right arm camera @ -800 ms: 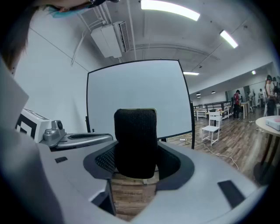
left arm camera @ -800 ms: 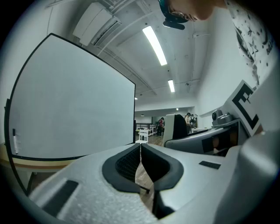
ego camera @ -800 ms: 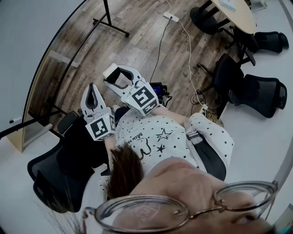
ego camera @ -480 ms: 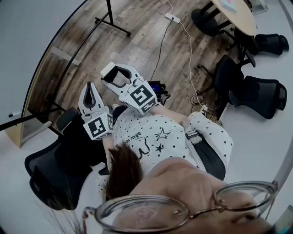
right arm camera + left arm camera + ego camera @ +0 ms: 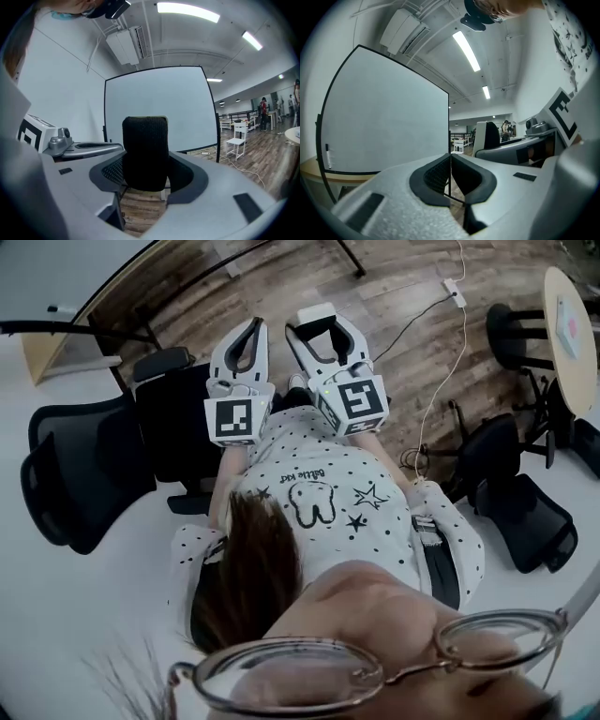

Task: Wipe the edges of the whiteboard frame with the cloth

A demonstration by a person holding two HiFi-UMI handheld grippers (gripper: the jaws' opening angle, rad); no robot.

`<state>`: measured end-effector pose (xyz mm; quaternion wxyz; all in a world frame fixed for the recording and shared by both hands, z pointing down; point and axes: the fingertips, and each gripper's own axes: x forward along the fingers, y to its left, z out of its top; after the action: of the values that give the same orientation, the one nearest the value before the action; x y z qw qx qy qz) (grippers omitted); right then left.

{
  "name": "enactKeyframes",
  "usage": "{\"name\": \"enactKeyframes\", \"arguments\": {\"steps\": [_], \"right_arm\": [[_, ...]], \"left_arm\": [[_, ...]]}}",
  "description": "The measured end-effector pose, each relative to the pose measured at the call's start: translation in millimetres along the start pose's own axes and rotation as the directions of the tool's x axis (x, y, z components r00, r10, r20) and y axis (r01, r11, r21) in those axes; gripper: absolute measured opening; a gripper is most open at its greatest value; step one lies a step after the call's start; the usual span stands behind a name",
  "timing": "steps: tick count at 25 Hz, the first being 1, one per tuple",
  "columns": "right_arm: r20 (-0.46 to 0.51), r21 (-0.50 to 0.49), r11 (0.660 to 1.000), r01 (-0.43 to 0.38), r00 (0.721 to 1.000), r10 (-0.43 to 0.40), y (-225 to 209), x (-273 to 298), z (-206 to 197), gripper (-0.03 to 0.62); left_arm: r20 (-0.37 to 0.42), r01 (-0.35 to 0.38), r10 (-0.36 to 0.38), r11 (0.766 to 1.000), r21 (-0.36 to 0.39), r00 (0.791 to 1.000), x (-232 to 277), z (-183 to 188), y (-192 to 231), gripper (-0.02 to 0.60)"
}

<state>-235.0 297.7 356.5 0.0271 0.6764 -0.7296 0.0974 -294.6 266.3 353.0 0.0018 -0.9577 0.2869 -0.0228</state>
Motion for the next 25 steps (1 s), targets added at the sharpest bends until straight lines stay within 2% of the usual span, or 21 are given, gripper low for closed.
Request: {"name": "enactKeyframes", "arguments": {"steps": [5,12,16,20,25], "right_arm": [[0.009,0.045,0.996,-0.079,0.997,0.079,4,8,1,0.245],[-0.026,0.06,0.986,-0.156,0.987,0.158,7,36,-9,0.245],[-0.062,0.075,0.98,-0.182,0.98,0.187,12,56,-14,0.245],[-0.091,0.074,0.975,-0.21,0.972,0.216,26,81,-16,0.245],[-0.099,0.065,0.972,-0.226,0.968,0.232,58,140,-21,0.245]], "left_arm": [[-0.008,-0.042,0.041,0.999,-0.005,0.999,-2,-3,7,0.02],[-0.038,-0.15,0.149,0.988,-0.028,0.988,-17,-20,36,0.02],[-0.055,-0.209,0.207,0.977,-0.042,0.977,-25,-25,61,0.02],[-0.067,-0.233,0.23,0.971,-0.044,0.971,-28,-27,86,0.02],[-0.07,-0.262,0.259,0.964,-0.042,0.963,-26,-43,151,0.02]]}}
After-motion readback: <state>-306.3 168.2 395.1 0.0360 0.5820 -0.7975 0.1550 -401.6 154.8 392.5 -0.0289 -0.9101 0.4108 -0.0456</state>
